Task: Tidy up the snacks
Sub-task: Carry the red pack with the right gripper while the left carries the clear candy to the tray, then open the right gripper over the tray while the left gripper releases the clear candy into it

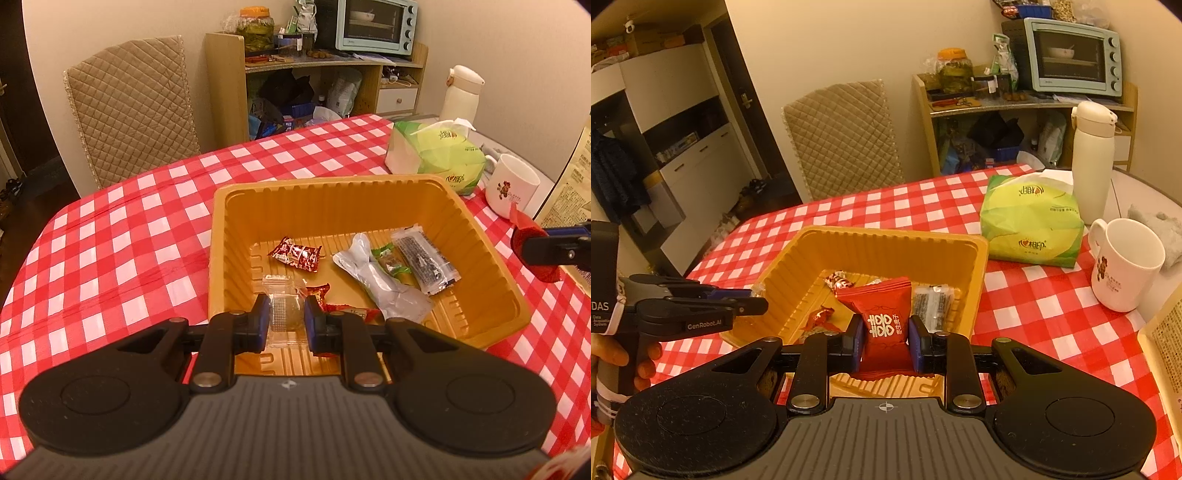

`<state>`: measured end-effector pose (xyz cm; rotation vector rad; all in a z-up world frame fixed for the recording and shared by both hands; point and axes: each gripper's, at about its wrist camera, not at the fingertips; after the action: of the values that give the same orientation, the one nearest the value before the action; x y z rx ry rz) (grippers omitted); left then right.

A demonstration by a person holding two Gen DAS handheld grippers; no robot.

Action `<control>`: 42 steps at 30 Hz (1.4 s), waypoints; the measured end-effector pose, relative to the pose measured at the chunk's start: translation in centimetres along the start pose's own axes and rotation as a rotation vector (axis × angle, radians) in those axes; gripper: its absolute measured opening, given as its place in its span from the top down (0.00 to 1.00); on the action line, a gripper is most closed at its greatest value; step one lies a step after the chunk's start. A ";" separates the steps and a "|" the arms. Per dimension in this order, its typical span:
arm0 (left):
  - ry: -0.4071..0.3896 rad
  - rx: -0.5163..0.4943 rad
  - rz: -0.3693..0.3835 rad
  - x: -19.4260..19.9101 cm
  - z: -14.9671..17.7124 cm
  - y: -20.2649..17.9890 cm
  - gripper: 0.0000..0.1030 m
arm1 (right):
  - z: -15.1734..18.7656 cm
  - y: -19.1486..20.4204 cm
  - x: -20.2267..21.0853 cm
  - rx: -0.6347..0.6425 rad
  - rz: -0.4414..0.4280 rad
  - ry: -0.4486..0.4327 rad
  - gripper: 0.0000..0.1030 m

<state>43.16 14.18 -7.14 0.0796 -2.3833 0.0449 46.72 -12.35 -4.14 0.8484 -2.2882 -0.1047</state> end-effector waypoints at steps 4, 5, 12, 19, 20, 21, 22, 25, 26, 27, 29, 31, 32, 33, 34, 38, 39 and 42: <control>0.016 -0.002 0.002 -0.8 0.1 0.1 0.83 | 0.0 -0.3 -0.3 -0.007 0.006 0.005 0.75; 0.021 -0.002 0.003 -1.0 0.1 0.1 0.82 | 0.0 -0.3 -0.4 -0.009 0.007 0.006 0.75; 0.041 0.010 0.004 -1.4 0.4 0.4 0.81 | 0.1 -0.4 -0.8 -0.016 0.012 0.010 0.75; 0.033 0.011 0.029 -0.8 0.3 0.4 0.80 | 0.0 -0.5 -1.6 -0.022 0.010 0.018 0.75; 0.030 0.011 0.033 -0.7 0.2 0.4 0.80 | 0.0 -0.4 -1.7 -0.022 0.010 0.019 0.75; 0.027 0.012 0.036 -0.6 0.2 0.4 0.80 | 0.0 -0.4 -1.9 -0.023 0.010 0.020 0.75; 0.025 0.013 0.039 -0.4 0.1 0.4 0.79 | 0.0 -0.4 -2.1 -0.023 0.010 0.022 0.75; 0.023 0.014 0.046 -0.1 0.0 0.4 0.78 | -0.1 -0.5 -2.6 -0.020 0.011 0.027 0.75; 0.025 0.012 0.046 -0.1 0.0 0.4 0.77 | -0.1 -0.5 -2.8 -0.019 0.012 0.030 0.75; 0.026 0.010 0.046 -0.1 0.0 0.4 0.77 | -0.1 -0.5 -3.0 -0.018 0.014 0.033 0.75; 0.026 0.011 0.047 0.0 0.0 0.4 0.76 | -0.1 -0.6 -3.4 -0.021 0.017 0.040 0.75; 0.027 0.015 0.046 0.0 0.0 0.4 0.76 | -0.1 -0.8 -3.8 -0.025 0.018 0.048 0.75; 0.028 0.016 0.044 0.0 0.0 0.4 0.76 | 0.0 -0.9 -4.0 -0.027 0.020 0.052 0.75; 0.028 0.018 0.043 0.0 0.0 0.5 0.76 | 0.0 -1.0 -4.3 -0.028 0.021 0.057 0.75; 0.028 0.020 0.043 0.0 0.0 0.5 0.76 | 0.0 -1.1 -4.5 -0.029 0.021 0.062 0.75; 0.029 0.025 0.044 0.0 0.0 0.7 0.74 | 0.4 -1.4 -5.4 -0.036 0.026 0.079 0.75; 0.029 0.025 0.044 0.0 0.0 0.7 0.74 | 0.5 -1.4 -5.5 -0.036 0.026 0.075 0.75; 0.029 0.027 0.046 0.2 0.2 0.8 0.69 | 0.7 -1.7 -5.8 -0.055 0.017 0.066 0.74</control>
<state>42.85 14.96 -7.17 0.0375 -2.3558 0.0998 50.45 -10.32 -8.48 0.7932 -2.2200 -0.1292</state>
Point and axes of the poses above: each gripper's, at about its wrist camera, not at the fingertips, and x roughly against the way its jaws point, y to its left, z to its underside, and after that the axes turned 4 degrees about -y, right-handed
